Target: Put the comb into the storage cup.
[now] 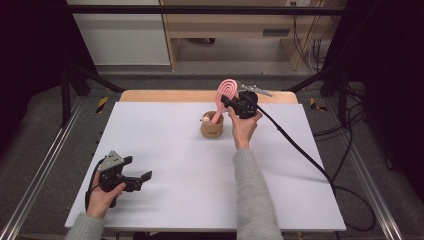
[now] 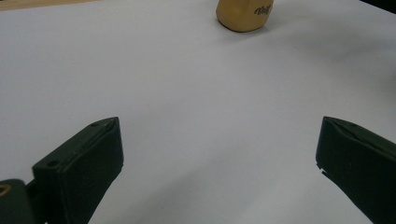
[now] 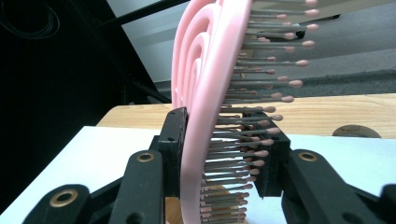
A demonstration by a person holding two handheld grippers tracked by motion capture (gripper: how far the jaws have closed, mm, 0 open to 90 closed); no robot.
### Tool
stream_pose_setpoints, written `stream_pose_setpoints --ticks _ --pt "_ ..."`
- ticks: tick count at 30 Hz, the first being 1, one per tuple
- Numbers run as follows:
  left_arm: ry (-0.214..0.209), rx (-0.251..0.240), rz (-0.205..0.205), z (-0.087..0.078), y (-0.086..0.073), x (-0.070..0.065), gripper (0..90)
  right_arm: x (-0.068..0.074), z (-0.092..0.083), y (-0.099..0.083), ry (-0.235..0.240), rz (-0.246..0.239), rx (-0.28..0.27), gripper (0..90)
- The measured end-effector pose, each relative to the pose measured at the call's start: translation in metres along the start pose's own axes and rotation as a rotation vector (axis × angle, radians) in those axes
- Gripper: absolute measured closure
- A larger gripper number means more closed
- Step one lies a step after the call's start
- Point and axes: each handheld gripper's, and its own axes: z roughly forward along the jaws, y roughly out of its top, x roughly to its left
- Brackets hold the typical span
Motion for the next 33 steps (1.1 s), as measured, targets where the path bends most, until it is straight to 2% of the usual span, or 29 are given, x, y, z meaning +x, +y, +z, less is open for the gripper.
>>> stream_pose_setpoints --ticks 15,29,33 --pt "0.001 0.003 0.001 0.0 0.0 0.0 0.8 -0.014 -0.006 -0.004 -0.015 0.029 0.0 60.2" --pt "0.0 0.006 0.002 0.001 0.0 0.0 0.8 -0.021 -0.009 -0.006 -0.027 0.008 0.011 57.8" --pt "0.0 0.006 0.002 0.001 0.0 0.0 0.8 -0.022 -0.009 -0.006 -0.038 -0.009 0.026 53.1"
